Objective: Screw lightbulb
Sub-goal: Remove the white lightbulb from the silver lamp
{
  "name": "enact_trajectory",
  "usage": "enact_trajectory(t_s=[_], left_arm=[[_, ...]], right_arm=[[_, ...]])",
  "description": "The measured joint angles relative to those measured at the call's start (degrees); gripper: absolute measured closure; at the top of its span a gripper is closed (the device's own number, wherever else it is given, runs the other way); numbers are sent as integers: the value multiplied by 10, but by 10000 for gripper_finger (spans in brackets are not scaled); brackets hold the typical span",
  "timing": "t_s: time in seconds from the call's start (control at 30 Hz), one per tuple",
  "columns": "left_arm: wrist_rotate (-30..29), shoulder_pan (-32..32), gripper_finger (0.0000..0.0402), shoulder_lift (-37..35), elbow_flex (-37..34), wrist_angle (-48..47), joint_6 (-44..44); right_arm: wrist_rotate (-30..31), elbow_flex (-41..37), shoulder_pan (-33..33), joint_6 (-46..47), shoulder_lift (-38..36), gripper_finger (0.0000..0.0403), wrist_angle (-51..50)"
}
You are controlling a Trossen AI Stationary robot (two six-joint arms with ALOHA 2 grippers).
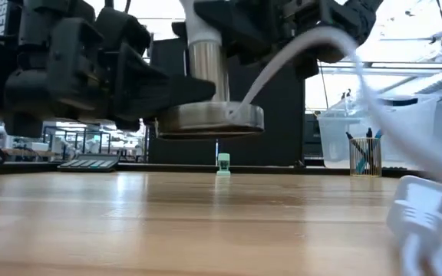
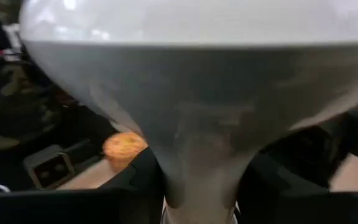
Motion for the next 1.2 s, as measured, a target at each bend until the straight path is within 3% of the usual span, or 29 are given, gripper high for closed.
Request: enact_trajectory(t_s=[0.5,0.77,0.97,1.2], left_arm=[[-230,18,209,-35,-23,-11,30],[-385,19,209,-35,-24,-6,56],[-429,26,209,-63,-25,-8,80],[-422,26,209,-124,-26,-66,78]], right_arm=[[23,1,-65,-13,-1,271,2],[109,2,-101,-47,-1,271,4],[107,2,-131,-27,-1,271,44],[104,2,-139,-4,-3,268,66]])
